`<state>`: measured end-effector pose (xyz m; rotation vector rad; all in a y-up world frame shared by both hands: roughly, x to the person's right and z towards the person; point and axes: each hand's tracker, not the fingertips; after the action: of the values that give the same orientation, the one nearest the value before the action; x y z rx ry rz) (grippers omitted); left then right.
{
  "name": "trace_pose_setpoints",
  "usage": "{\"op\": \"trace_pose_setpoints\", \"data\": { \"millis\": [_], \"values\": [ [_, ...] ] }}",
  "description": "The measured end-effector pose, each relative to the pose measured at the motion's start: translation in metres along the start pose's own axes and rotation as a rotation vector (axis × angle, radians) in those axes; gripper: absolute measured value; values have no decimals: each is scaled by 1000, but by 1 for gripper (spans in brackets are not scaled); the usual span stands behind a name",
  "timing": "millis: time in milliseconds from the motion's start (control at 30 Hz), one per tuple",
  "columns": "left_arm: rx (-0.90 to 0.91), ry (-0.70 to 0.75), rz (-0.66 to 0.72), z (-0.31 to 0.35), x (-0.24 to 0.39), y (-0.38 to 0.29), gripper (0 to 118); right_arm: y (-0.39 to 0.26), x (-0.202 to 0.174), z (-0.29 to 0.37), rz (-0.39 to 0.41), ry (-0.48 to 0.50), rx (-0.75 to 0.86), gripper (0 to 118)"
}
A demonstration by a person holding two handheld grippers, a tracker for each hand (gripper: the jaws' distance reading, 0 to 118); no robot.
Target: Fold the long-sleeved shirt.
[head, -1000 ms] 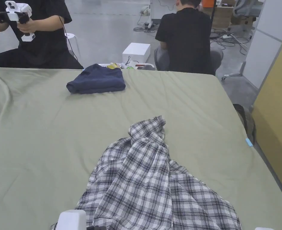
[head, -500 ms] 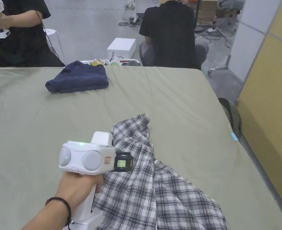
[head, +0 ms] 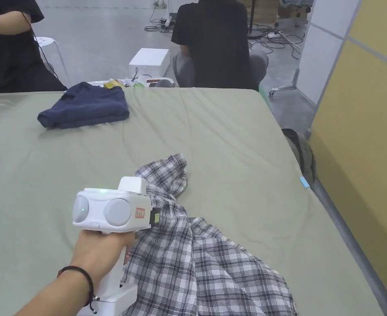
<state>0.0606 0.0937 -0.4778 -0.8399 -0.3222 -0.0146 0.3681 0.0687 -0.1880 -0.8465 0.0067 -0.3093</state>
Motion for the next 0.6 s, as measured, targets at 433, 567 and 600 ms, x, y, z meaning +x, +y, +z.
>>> {"op": "trace_pose_setpoints", "data": {
  "millis": [433,567,600],
  "values": [
    [62,-157,-25,242,-6,-167,0,0,-39,8,27,98,45,0],
    [-221,-62,105,195,-12,-245,0,-6,-51,3,36,111,26,0],
    [-237,-33,105,188,-13,-255,0,-6,-54,4,41,117,22,0]
  ]
}}
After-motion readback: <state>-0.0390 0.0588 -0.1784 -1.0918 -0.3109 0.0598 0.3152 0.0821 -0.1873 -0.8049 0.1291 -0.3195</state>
